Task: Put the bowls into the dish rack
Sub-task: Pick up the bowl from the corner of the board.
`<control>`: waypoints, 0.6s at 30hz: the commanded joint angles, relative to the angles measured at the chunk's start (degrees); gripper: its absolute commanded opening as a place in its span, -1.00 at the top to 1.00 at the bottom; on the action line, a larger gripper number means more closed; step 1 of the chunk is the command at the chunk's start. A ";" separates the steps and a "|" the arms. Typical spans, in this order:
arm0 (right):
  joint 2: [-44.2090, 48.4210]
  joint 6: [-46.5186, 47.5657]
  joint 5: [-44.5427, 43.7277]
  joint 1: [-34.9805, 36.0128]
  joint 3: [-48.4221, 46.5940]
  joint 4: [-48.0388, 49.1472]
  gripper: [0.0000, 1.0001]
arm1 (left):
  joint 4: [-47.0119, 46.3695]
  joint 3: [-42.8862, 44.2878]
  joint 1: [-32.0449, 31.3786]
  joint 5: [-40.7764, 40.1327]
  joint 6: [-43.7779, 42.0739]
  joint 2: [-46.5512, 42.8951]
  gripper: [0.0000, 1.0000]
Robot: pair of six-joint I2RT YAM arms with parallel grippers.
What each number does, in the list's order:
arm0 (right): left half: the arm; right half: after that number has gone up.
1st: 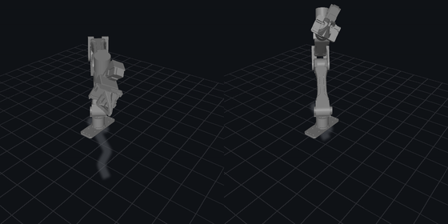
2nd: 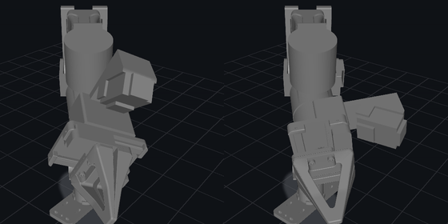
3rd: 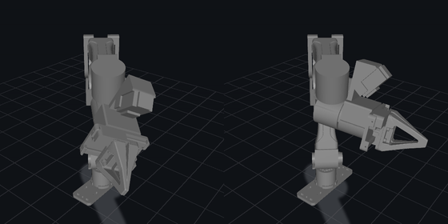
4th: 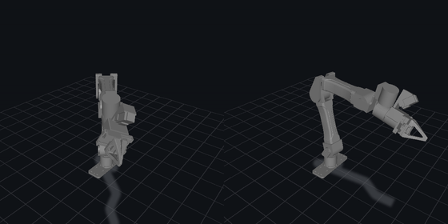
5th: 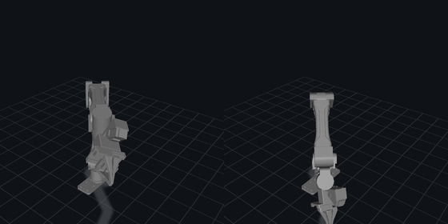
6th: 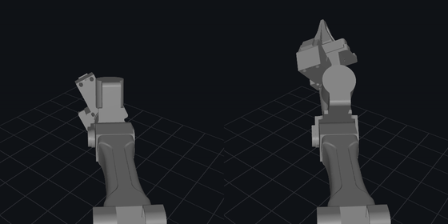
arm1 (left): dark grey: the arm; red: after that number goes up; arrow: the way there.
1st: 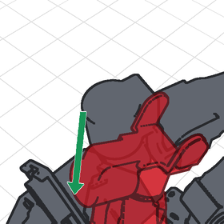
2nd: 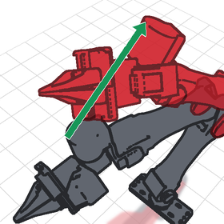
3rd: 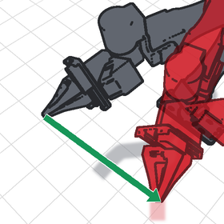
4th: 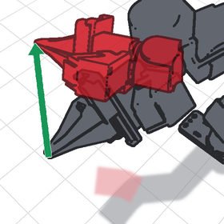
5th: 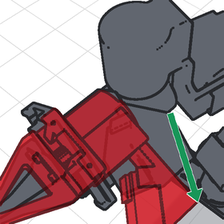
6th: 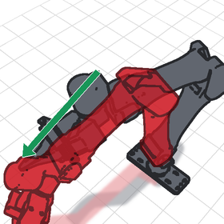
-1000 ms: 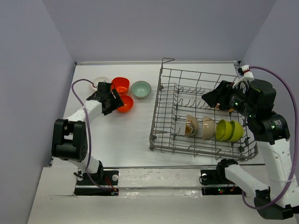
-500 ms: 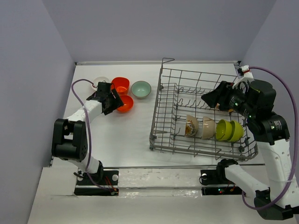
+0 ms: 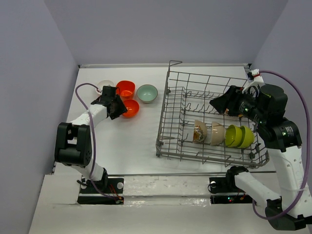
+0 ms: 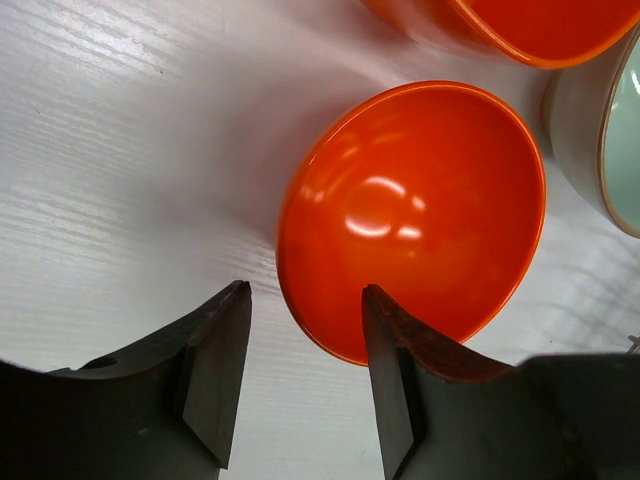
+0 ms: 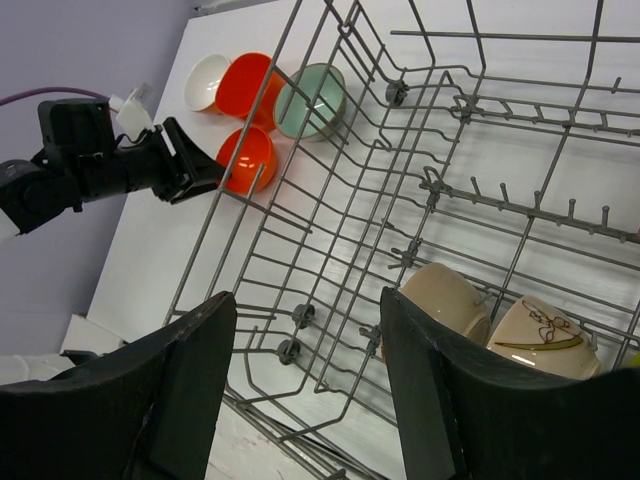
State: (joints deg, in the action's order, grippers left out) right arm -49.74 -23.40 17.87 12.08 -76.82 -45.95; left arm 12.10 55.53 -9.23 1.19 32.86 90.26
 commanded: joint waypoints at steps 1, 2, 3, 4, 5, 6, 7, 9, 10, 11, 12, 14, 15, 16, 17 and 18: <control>0.96 -0.07 1.47 -0.30 0.17 2.54 -0.30 | -0.85 1.95 0.27 -0.22 -0.08 0.27 -0.10; 0.96 -0.07 1.55 -0.30 0.18 2.54 -0.30 | -0.85 1.95 0.27 -0.14 -0.08 0.44 -0.06; 0.96 -0.07 1.56 -0.30 0.26 2.54 -0.30 | -0.85 2.04 0.27 -0.05 -0.08 0.53 0.02; 1.04 -0.07 1.56 -0.30 0.26 2.54 -0.30 | -0.85 2.13 0.27 -0.14 -0.17 0.62 0.05; 0.96 -0.07 1.56 -0.30 0.26 2.54 -0.30 | -0.85 2.22 0.27 -0.14 -0.17 0.71 0.13; 1.04 -0.07 1.47 -0.30 0.26 2.62 -0.30 | -0.76 2.22 0.27 -0.05 -0.25 0.80 0.17; 0.96 -0.07 1.64 -0.30 0.26 2.62 -0.31 | -0.85 2.30 0.27 -0.05 -0.25 0.88 0.18; 0.96 -0.07 1.64 -0.30 0.26 2.54 -0.31 | -0.59 2.39 0.27 -0.05 -0.34 1.32 0.25; 0.96 -0.07 1.73 -0.30 0.18 2.54 -0.31 | -0.50 2.39 0.27 -0.14 -0.43 1.50 0.27; 0.96 -0.07 1.82 -0.30 0.09 2.54 -0.31 | -0.32 2.31 0.27 -0.31 -0.34 1.59 0.32; 0.87 -0.07 1.82 -0.30 0.09 2.54 -0.31 | -0.32 2.22 0.27 -0.40 -0.43 1.50 0.34; 0.69 -0.07 2.08 -0.30 0.00 2.62 -0.31 | -0.23 1.95 0.27 -0.57 -0.43 1.24 0.43; 0.61 -0.07 2.26 -0.30 0.00 2.62 -0.31 | -0.23 1.78 0.27 -0.49 -0.52 1.06 0.49; 0.52 -0.16 2.43 -0.30 0.00 2.62 -0.30 | -0.15 1.78 0.27 -0.49 -0.61 0.89 0.56; 0.34 -0.16 2.87 -0.30 0.00 2.62 -0.31 | 0.20 1.69 0.27 -0.23 -0.78 0.28 0.72; 0.43 -0.16 3.14 -0.30 0.00 2.62 -0.30 | 0.38 1.52 0.27 -0.22 -1.04 -0.17 0.80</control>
State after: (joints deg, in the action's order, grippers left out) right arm -49.74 -23.42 18.76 12.08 -76.75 -45.87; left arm 11.88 55.64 -9.23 0.80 32.82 92.01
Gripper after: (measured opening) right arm 0.654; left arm 0.162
